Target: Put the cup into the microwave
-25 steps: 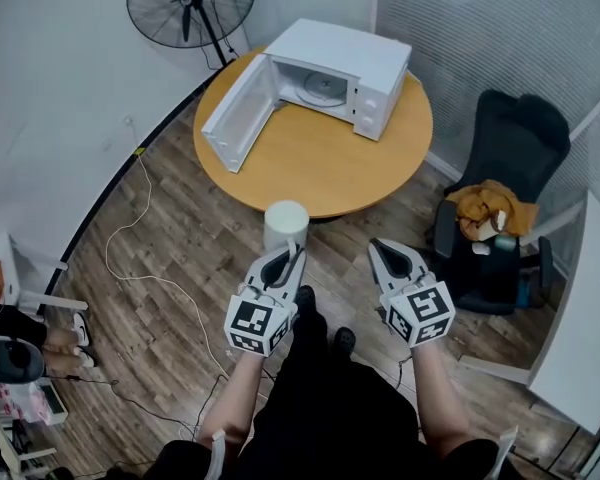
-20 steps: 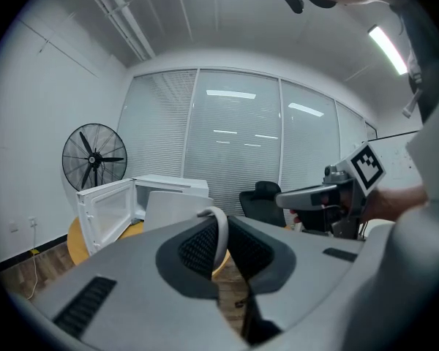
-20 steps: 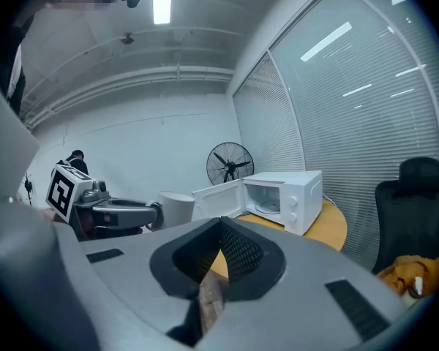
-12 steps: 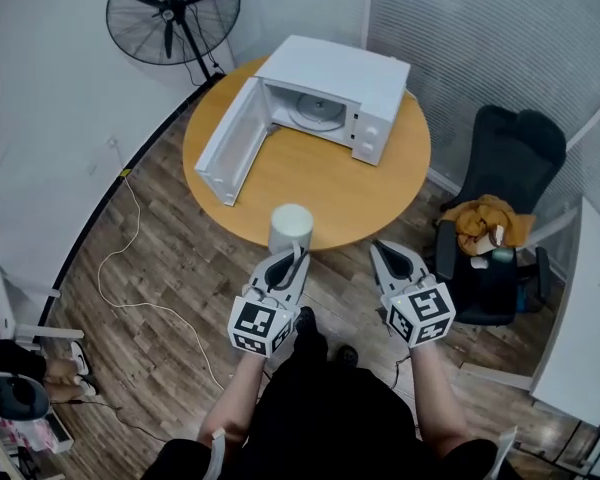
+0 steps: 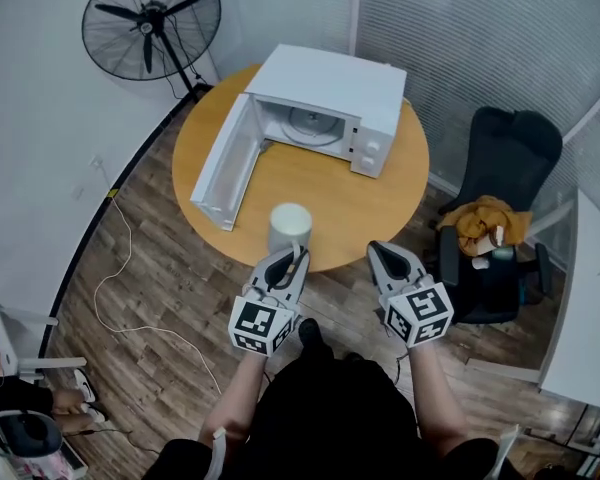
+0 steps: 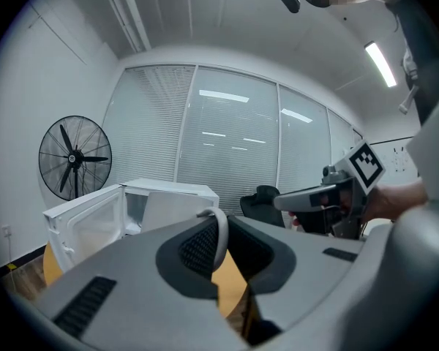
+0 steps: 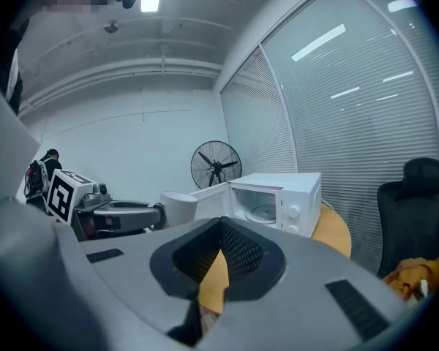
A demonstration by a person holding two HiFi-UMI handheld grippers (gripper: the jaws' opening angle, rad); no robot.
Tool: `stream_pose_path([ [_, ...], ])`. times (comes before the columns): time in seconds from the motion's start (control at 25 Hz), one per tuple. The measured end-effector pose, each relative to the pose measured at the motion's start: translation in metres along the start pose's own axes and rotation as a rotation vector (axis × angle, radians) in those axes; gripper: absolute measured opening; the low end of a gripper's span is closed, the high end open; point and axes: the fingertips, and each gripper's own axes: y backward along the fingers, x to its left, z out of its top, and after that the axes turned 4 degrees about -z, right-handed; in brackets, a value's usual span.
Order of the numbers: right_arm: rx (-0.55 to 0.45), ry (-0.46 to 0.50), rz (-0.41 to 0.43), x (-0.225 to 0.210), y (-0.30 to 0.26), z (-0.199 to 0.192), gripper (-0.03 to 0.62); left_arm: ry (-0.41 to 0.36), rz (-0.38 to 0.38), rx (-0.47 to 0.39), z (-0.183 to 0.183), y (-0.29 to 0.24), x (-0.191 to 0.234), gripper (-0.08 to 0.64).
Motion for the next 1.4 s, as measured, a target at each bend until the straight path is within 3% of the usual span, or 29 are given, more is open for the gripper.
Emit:
stream_pose_path([
  [0.68,0.034,-0.033,-0.060,-0.007,-0.041,-0.006,0.008,-0.003,-0.077,0.062,-0.018,-0.040,0.045,0.028],
  [1.4,0.028,-0.062,0.025,-0.080,-0.127,0.020,0.008,-0.014,-0.044,0.071,-0.005,-0.144,0.098,0.028],
])
